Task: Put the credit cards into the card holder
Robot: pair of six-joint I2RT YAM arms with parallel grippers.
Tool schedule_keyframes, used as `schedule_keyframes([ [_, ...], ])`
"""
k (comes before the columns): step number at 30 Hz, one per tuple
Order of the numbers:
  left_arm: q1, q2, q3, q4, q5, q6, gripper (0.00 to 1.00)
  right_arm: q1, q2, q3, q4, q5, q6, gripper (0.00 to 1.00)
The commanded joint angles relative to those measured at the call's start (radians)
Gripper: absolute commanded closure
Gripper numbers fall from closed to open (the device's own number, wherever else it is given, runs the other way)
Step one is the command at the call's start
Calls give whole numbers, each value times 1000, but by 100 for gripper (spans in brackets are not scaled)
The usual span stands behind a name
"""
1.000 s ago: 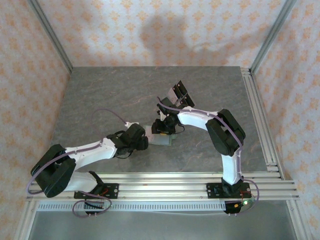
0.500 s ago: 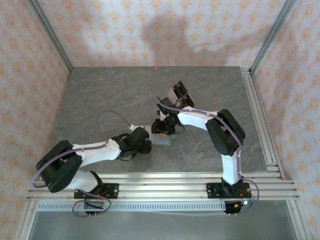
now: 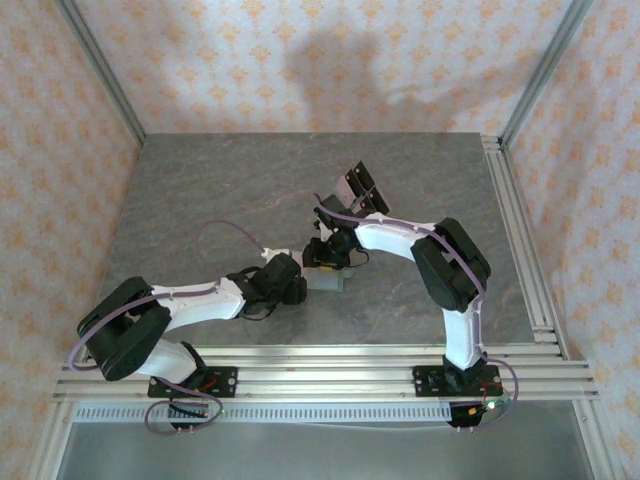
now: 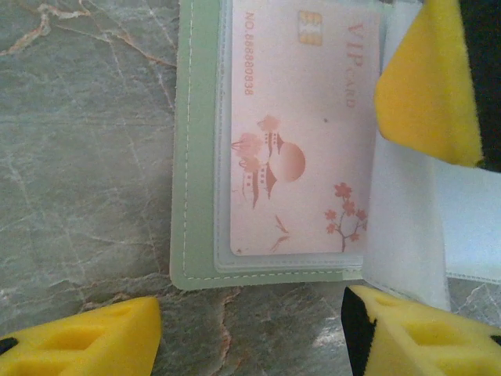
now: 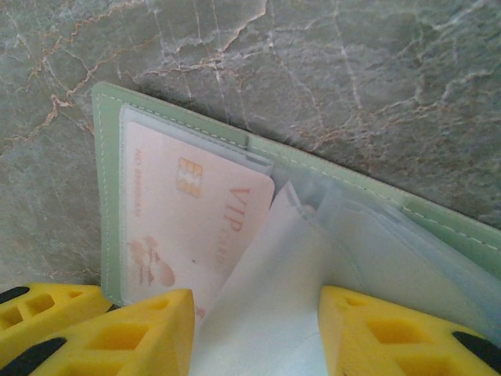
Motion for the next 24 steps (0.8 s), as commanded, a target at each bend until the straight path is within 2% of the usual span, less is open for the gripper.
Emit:
schedule_keyframes([
  [1,-7,8,12,46,-67,-21,36,-4,12,-2,4,-14,14,55],
  [12,-7,4,9,50,-139,-40,36,-5,-25,35,-19,-11,20,55],
  [24,-7,18,6,73,-165,-53,36,-26,-194,9,15,48,88,53],
])
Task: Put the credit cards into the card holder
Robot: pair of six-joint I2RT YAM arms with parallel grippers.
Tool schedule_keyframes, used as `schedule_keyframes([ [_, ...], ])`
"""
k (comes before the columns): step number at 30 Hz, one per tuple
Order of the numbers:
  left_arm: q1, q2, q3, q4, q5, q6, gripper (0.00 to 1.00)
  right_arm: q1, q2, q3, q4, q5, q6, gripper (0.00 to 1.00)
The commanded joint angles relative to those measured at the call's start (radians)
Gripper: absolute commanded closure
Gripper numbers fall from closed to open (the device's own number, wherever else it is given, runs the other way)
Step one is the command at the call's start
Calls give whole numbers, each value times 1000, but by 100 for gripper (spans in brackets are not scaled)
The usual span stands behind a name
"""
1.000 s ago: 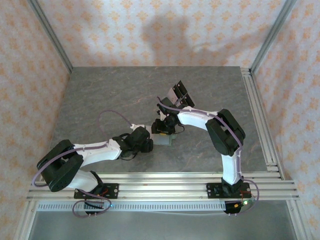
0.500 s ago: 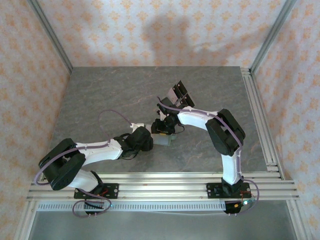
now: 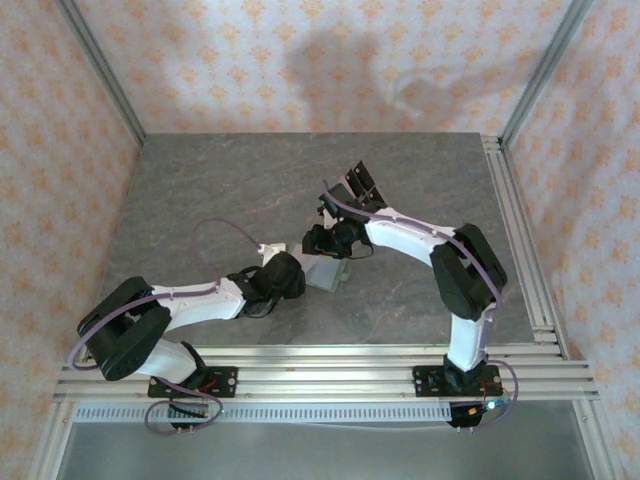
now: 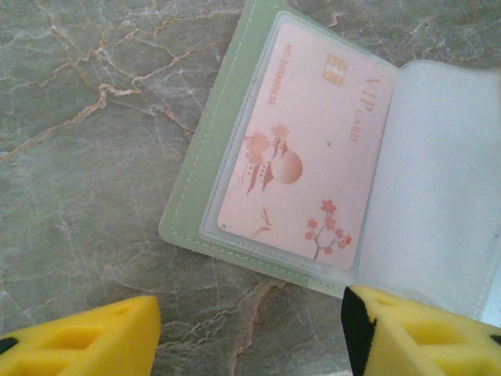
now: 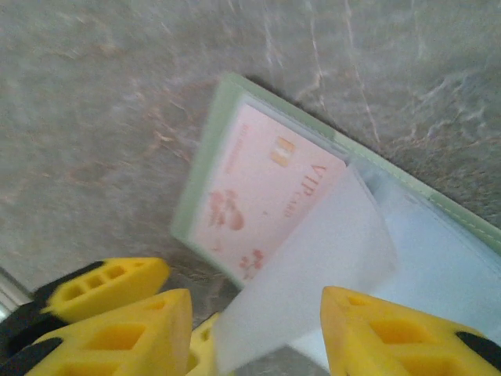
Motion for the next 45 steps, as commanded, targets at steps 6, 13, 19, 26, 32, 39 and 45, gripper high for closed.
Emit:
schedule_keyframes([
  [6,-3,14,14,2,-82,-28,36,-5,-101,-65,61,37,71,53],
  [13,3,-18,43,-129,-200,-63,35,-7,-130,-127,56,100,69,53],
  [19,43,-6,60,-197,-222,-81,35,-6,-199,-181,-31,258,37,53],
  [26,73,26,74,-199,-220,-60,35,-6,-239,-265,-41,318,44,52],
  [32,77,26,103,-224,-214,-42,35,-6,-169,-269,-22,300,43,53],
  [39,78,-44,114,-290,-214,-25,35,-7,-130,-277,-7,267,-4,87],
  [45,77,-114,117,-331,-178,-11,35,-8,-176,-274,-100,251,-137,100],
])
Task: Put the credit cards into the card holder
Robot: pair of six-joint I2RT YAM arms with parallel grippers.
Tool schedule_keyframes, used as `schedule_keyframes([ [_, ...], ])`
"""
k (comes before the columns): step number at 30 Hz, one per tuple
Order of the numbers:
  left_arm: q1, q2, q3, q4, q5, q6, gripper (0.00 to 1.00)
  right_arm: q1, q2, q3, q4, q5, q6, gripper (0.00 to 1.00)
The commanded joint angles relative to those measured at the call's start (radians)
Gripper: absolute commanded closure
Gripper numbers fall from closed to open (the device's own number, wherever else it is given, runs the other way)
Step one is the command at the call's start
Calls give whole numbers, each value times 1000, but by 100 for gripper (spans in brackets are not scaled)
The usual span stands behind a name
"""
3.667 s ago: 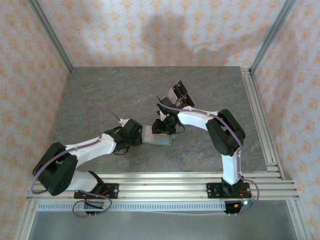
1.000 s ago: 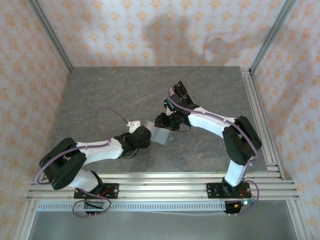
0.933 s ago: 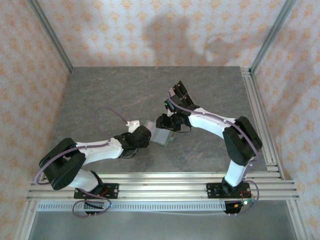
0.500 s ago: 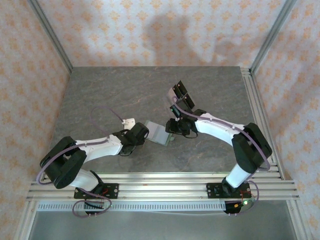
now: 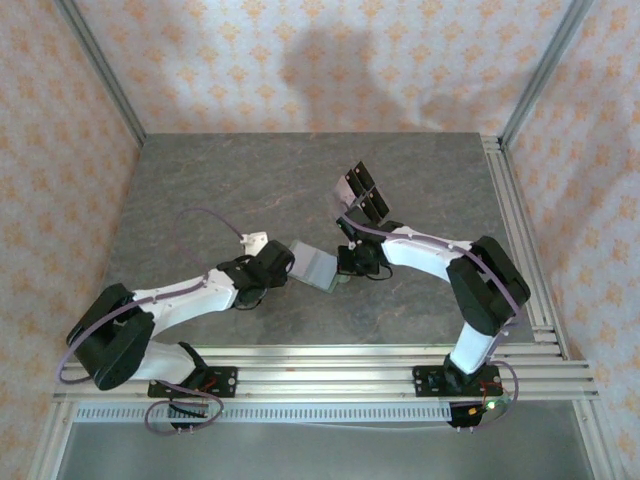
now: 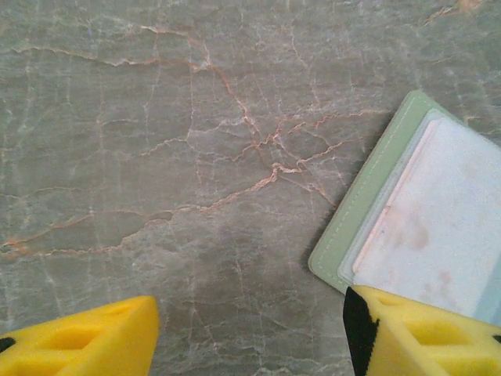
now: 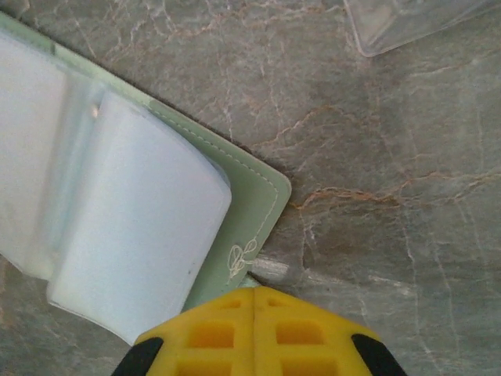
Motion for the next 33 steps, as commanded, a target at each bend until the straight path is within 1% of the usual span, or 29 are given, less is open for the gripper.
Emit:
schedule_keyframes([
  [1,6,-44,26,-63,-2,25,35,-4,-53,-2,-98,-4,-130,100],
  [5,2,-65,31,-67,33,35,35,-13,-76,29,-209,21,-273,100],
  [11,-12,-56,53,-65,59,45,35,-21,-57,99,-338,55,-430,100],
  [13,-19,-47,60,-61,68,46,35,-23,-44,115,-370,92,-471,100],
  [18,-39,-6,76,-35,96,57,35,-27,1,134,-378,164,-542,100],
  [22,-41,56,114,-17,126,81,35,-37,43,161,-354,193,-545,100],
  [23,-42,74,126,-14,134,88,34,-39,52,167,-354,193,-539,98],
  [24,-42,96,141,-10,144,97,34,-42,55,172,-354,198,-523,83],
  [25,-42,114,153,-6,150,105,34,-45,51,173,-354,200,-505,70],
  [26,-42,133,167,-1,161,114,34,-50,40,171,-352,192,-485,63],
  [27,-42,151,182,3,170,129,34,-58,16,162,-346,182,-454,59],
  [28,-42,168,195,10,177,141,34,-67,-8,154,-341,170,-429,58],
  [31,-42,216,229,31,205,181,34,-106,-107,121,-313,102,-350,56],
  [33,-42,250,247,46,222,195,34,-131,-163,104,-298,85,-301,55],
])
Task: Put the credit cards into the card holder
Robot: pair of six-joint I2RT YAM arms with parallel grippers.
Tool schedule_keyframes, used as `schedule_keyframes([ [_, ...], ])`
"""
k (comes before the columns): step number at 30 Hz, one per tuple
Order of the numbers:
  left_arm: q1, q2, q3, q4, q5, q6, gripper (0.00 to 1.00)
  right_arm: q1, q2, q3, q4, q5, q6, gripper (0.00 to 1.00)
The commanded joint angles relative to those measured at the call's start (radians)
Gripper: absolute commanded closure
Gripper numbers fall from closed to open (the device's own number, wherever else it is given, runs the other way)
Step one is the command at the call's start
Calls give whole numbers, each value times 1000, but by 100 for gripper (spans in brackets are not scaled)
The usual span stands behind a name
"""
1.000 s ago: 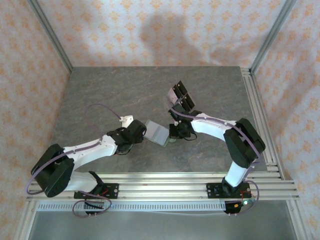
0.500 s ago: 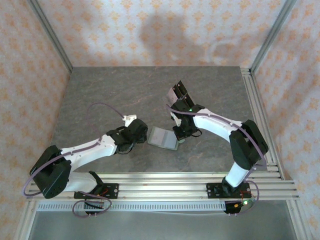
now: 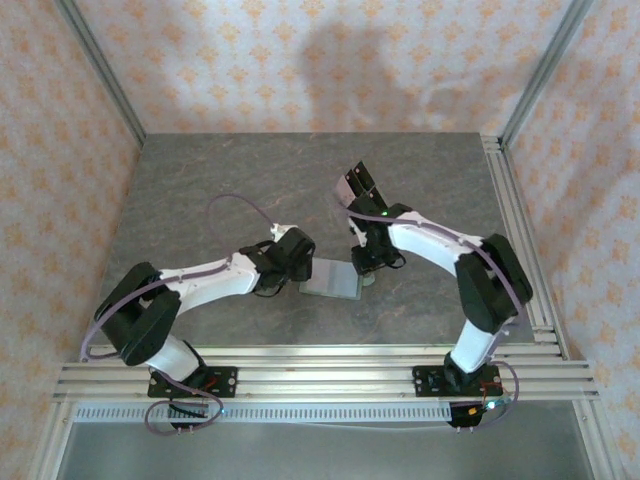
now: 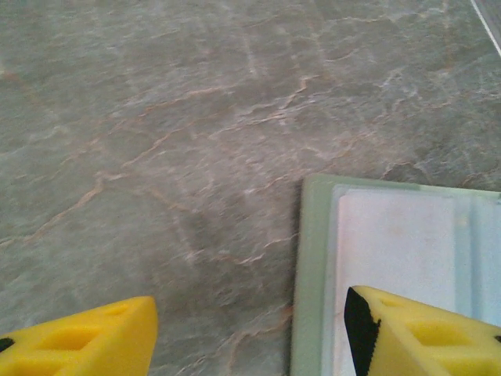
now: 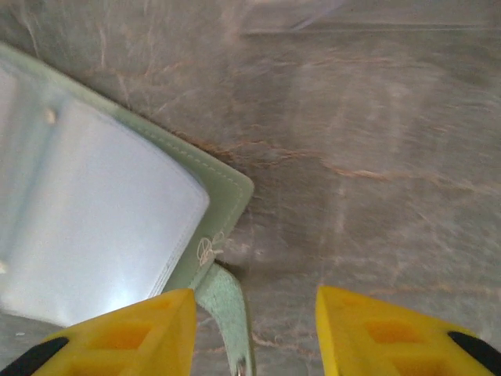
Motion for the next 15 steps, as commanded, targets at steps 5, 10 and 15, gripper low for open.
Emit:
schedule_keyframes([
  [5,-8,124,76,61,57,73,34,-74,-181,-16,29,-44,170,55],
  [10,-9,170,82,56,35,73,34,-89,-194,-4,70,-34,220,55],
  [15,-8,176,60,33,-9,66,34,-91,-132,58,83,-71,213,54],
])
